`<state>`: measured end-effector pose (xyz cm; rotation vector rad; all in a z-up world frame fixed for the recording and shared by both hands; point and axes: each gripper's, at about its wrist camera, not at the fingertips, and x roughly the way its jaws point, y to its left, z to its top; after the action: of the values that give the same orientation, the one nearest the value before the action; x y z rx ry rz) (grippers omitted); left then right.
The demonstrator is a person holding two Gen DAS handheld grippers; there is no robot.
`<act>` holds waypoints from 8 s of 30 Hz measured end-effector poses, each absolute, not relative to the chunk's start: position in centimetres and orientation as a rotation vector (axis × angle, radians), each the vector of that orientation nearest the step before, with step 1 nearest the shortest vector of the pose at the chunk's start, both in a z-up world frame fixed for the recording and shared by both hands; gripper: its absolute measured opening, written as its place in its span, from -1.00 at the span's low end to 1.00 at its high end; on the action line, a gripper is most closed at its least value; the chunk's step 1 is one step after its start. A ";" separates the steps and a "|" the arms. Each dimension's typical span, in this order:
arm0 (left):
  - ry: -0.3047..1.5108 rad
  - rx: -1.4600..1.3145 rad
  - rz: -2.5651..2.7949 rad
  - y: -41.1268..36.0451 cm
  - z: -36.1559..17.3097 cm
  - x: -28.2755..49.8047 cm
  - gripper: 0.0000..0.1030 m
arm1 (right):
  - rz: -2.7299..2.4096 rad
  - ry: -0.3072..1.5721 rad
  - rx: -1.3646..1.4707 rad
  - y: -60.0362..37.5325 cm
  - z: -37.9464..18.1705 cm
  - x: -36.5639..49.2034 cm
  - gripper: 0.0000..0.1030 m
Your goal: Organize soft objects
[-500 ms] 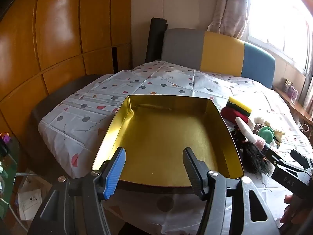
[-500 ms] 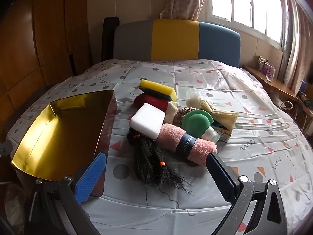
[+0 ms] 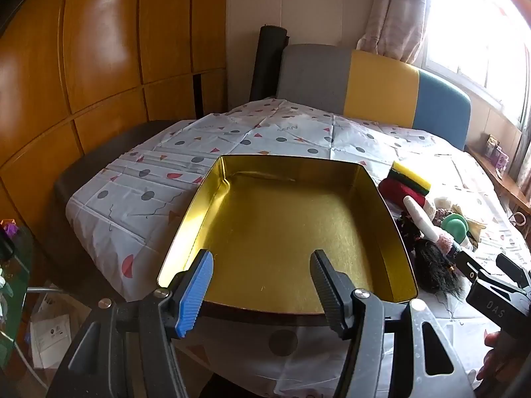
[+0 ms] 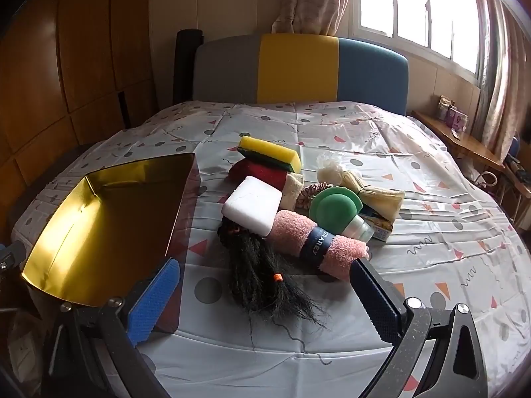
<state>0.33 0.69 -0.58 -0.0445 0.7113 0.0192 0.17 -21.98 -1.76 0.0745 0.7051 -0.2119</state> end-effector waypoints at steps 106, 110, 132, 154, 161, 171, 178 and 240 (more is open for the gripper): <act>0.963 0.031 -0.567 -13.2 -0.6 7.3 0.38 | -0.375 0.672 0.477 -45.1 -1.6 0.2 1.00; 0.994 0.074 -0.564 -16.2 -1.0 10.1 0.37 | -0.349 0.687 0.438 -44.3 -1.5 0.8 1.00; 1.204 0.307 -0.526 -26.6 -7.6 20.1 0.11 | -0.316 0.706 0.488 -45.1 -2.0 1.2 1.00; 0.972 -0.029 -0.587 -12.2 -0.5 12.0 0.10 | 0.092 0.902 0.195 -34.9 -3.6 7.0 0.37; 0.984 -0.116 -0.490 -5.6 -1.0 11.5 0.10 | 0.084 1.150 -0.107 -29.9 -9.0 12.1 -0.08; 1.097 -0.284 -0.328 -0.1 -3.9 17.8 0.10 | 0.089 1.100 0.014 -32.0 -9.4 9.8 -0.15; 1.063 -0.227 -0.313 -4.6 -4.3 21.5 0.12 | 0.106 1.082 0.040 -32.9 -8.9 9.1 -0.15; 0.848 -0.162 -0.174 5.4 -1.3 5.8 0.54 | 0.247 0.976 0.252 -14.3 -1.2 11.8 -0.22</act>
<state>5.84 5.36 -1.33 -0.1615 0.8479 -0.1736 11.84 -14.26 -1.19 0.2523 0.9763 0.2470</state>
